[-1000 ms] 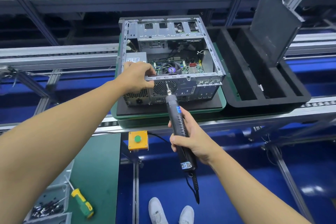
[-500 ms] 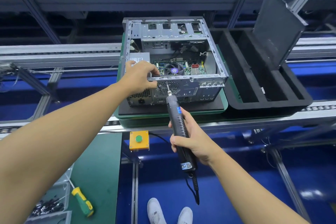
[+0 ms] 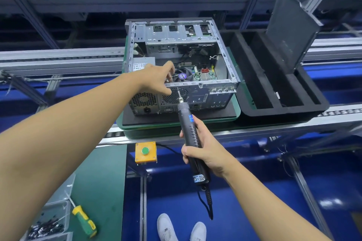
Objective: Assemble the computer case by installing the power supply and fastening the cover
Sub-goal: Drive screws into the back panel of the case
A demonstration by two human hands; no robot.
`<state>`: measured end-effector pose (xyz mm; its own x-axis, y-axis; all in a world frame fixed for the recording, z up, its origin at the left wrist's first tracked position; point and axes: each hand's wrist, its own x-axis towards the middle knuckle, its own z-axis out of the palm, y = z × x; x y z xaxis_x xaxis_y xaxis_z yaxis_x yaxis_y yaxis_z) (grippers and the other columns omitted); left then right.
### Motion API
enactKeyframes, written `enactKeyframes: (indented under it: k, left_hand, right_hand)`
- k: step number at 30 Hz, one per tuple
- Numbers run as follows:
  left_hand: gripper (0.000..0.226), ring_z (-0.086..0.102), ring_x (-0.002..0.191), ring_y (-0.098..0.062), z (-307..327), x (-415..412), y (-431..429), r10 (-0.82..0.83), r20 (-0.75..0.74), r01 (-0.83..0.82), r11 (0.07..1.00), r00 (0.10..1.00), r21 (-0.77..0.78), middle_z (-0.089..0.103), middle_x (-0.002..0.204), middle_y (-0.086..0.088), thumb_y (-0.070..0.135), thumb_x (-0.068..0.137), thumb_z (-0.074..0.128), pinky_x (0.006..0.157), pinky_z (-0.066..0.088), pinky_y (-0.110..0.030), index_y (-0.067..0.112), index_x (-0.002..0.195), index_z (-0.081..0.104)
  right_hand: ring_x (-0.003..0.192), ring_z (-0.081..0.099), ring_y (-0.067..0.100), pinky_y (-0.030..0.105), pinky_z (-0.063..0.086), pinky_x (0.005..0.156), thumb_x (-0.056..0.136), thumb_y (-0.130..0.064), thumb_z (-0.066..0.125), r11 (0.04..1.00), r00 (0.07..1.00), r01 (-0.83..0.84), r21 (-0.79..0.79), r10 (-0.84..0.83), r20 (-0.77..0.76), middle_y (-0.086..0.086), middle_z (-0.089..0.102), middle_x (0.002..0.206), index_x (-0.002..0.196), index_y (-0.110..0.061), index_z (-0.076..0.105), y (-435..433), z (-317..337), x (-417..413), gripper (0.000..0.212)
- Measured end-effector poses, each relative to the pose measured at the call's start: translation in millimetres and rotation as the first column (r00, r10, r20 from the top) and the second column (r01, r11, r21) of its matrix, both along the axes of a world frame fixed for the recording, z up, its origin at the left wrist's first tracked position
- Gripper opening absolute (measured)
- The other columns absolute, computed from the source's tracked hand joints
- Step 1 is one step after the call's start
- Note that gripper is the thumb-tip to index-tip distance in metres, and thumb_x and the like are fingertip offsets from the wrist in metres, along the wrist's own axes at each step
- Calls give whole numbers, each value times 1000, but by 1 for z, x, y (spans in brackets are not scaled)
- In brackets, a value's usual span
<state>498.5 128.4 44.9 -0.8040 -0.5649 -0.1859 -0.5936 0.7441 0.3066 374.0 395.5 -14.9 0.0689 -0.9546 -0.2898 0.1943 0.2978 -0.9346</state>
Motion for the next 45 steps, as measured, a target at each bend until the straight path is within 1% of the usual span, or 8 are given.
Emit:
enactKeyframes:
  k: [4, 10, 15, 25, 31, 39, 42, 45]
  left_hand:
    - [68, 58, 89, -16, -5, -19, 5, -58, 153, 78, 989, 986, -128, 63, 102, 7, 68, 84, 58, 93, 26, -39, 34, 141, 43]
    - [38, 52, 86, -23, -18, -26, 12, 22, 75, -9, 987, 997, -161, 54, 69, 8, 69, 87, 54, 92, 30, -41, 38, 71, 39]
    - [50, 60, 104, -27, -18, -28, 17, 36, -63, -40, 997, 997, -67, 65, 126, -5, 59, 92, 56, 81, 44, -35, 24, 128, 56]
    - [50, 64, 98, -23, -8, -34, 20, 103, -6, -102, 991, 995, 90, 64, 116, 2, 45, 83, 70, 87, 50, -36, 37, 130, 53]
    - [51, 57, 95, -28, 12, -59, 5, 49, 316, -111, 977, 947, 181, 62, 109, -13, 48, 81, 75, 85, 44, -41, 7, 109, 60]
    - [80, 41, 135, -31, 2, -77, 9, 63, 390, -146, 971, 919, 187, 39, 152, -9, 39, 81, 78, 108, 35, -41, 14, 147, 38]
    - [70, 56, 109, -29, -3, -73, 12, 139, 379, -204, 969, 915, 138, 55, 131, -15, 46, 75, 79, 99, 46, -47, 6, 126, 52]
    - [77, 49, 126, -31, -2, -74, 14, 170, 371, -258, 945, 913, 202, 47, 146, -12, 44, 74, 76, 106, 41, -47, 8, 137, 48]
  right_hand:
    - [69, 62, 29, 37, 55, 68, 83, -1, 71, 1000, 1000, 15, 5, -15, 4, 5, 59, 114, 154, -40, 31, 2, -1, -6, 91]
    - [69, 62, 28, 34, 55, 67, 84, 1, 69, 999, 999, 40, 10, -40, 13, 8, 57, 118, 154, -42, 30, 8, 0, -17, 91]
    - [69, 61, 28, 34, 55, 68, 84, 3, 68, 999, 999, 40, 16, -41, 31, 8, 57, 117, 155, -41, 29, 11, -1, -19, 92]
    - [71, 63, 28, 35, 55, 72, 82, -1, 70, 999, 999, 38, 29, -39, 36, 8, 58, 119, 156, -41, 29, 24, -14, -24, 93]
    - [69, 62, 29, 37, 54, 71, 81, -2, 70, 996, 995, 80, 33, -82, 57, 2, 59, 113, 155, -41, 31, 35, -25, -30, 92]
    - [71, 62, 29, 36, 54, 68, 83, 1, 68, 991, 983, 121, 53, -127, 136, 8, 56, 118, 150, -48, 36, 51, -39, -43, 89]
    - [70, 62, 29, 37, 54, 69, 82, 1, 68, 990, 983, 123, 70, -131, 130, 10, 56, 120, 152, -44, 33, 54, -43, -44, 90]
    - [71, 62, 28, 38, 54, 71, 81, 0, 68, 991, 989, 106, 80, -114, 96, 12, 55, 124, 153, -46, 31, 51, -44, -44, 93]
